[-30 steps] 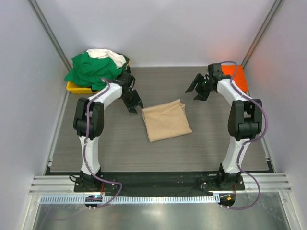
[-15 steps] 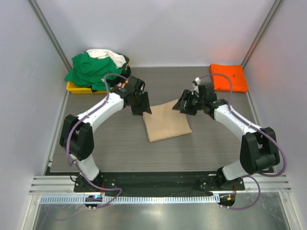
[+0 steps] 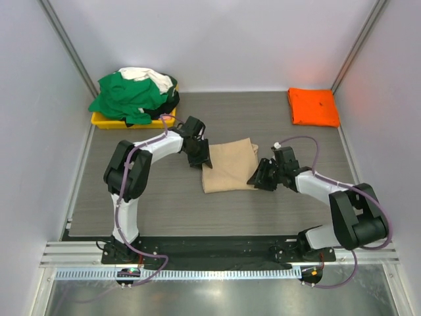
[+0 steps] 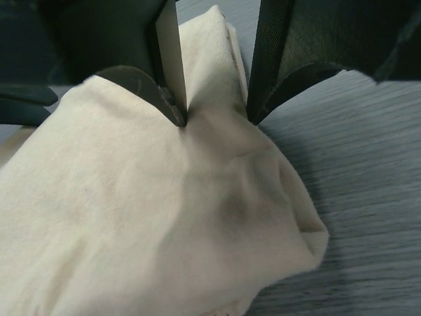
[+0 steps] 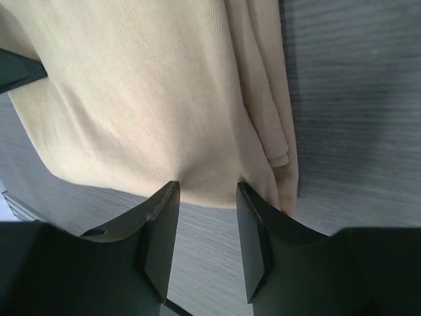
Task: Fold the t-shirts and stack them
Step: Fold the tshirt, then neatly place the folded tshirt to the corner
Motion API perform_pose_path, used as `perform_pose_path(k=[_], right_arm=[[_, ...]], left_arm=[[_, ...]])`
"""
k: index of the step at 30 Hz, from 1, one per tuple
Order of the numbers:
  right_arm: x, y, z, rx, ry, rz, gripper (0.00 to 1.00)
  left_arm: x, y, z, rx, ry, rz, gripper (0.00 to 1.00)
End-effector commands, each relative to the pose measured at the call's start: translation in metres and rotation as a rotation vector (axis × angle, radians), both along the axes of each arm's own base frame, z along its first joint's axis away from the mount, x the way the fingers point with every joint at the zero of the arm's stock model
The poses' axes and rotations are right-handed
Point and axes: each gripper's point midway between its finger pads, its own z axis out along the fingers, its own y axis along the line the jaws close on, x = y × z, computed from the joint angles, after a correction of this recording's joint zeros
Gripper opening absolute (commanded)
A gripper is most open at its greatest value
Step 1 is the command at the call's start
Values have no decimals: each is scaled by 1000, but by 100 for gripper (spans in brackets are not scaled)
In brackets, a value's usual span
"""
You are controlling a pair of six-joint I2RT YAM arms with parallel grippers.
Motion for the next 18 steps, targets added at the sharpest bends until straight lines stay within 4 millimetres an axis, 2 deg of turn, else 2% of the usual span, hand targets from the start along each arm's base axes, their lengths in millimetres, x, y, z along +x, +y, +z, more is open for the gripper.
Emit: perform_pose_path(k=[1,2,3,4,5,6,7,8,9,11,12,13,14,15,16,17,18], right_arm=[[-16,-12,4,-57,14,-17,46],[-17,-14,6,-73,25,-10,47],[-13,-12,23,-69,-22,2,48],[0,-11,46,-67,-81,2,52],[0,-13,57,-84,-91,13,54],[17,-11,91,-77,-176,9,57],[25,-13,104,-95,-207,-4,62],[29,-17,113,-121,-225,-3,64],[46,-16,134,-126,-273,-15,65],[64,-19,143,-156,-308,-22,65],[77,-18,157,-160,-348,-21,65],[91,-17,145,-183,-323,-15,64],[102,-20,142,-217,-327,-15,64],[118,-20,154,-226,-355,-22,63],[130,-24,135,-247,-310,-25,62],[138,-24,133,-253,-307,-26,62],[152,-23,138,-254,-323,-22,62]], left_arm=[[-2,12,-4,74,-16,-37,43],[-3,13,-2,78,-12,-41,43],[3,17,16,94,-65,-34,44],[6,20,34,104,-94,-36,45],[8,23,46,118,-122,-51,47],[6,31,63,145,-146,-53,50],[13,29,82,137,-184,-58,51],[13,31,90,143,-193,-67,52],[8,37,99,167,-185,-78,54],[5,41,113,175,-194,-76,54],[-1,45,116,184,-186,-75,54],[-6,50,131,178,-222,-67,54],[-15,57,128,192,-209,-67,54],[-20,64,131,207,-214,-61,54],[-25,77,146,232,-264,-36,54],[-36,88,138,268,-251,-32,54],[-44,98,139,291,-258,-25,54]])
